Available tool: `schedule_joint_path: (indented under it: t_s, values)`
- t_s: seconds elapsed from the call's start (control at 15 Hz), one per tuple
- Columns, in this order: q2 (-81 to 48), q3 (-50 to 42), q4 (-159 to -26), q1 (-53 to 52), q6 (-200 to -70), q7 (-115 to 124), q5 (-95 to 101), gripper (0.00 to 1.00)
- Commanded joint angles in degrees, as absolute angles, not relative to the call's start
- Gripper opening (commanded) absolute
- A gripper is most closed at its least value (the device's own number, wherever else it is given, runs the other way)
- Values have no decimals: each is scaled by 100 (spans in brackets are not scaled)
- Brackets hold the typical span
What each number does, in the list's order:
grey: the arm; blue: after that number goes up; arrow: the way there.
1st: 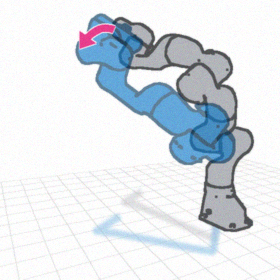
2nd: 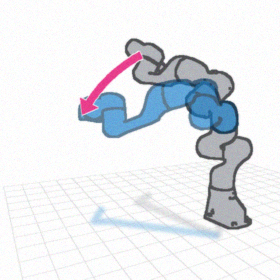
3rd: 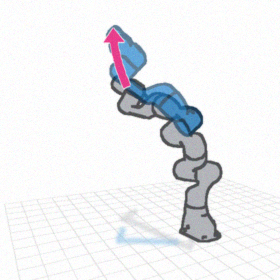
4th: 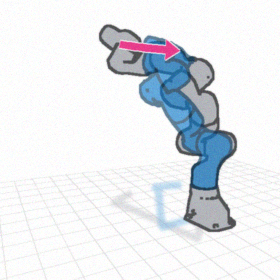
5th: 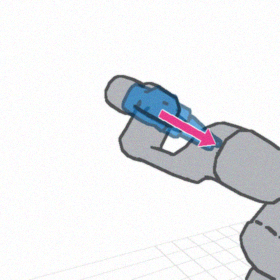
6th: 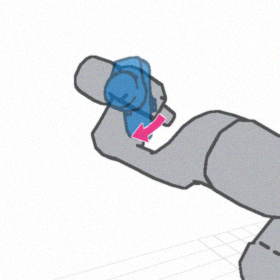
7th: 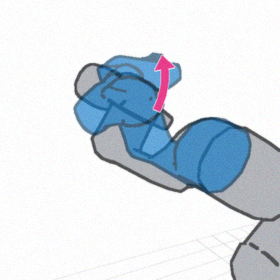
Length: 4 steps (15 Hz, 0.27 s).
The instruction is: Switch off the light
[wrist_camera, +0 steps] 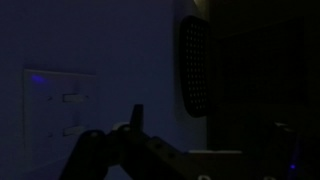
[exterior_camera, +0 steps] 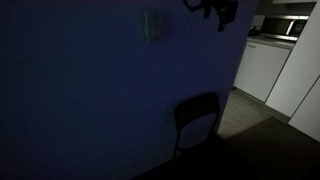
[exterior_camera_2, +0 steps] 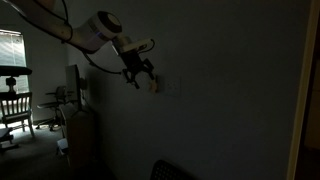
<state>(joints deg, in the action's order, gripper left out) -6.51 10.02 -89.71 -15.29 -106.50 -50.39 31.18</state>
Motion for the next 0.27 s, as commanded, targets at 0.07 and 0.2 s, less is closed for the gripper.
schedule_joint_path:
  t_s: [0.07, 0.2]
  values:
    - [-623, 1111, -8961, -1464, -10385, -5037, 3127, 100]
    - [-622, 1112, -8976, -1463, -10328, -5037, 3127, 100]
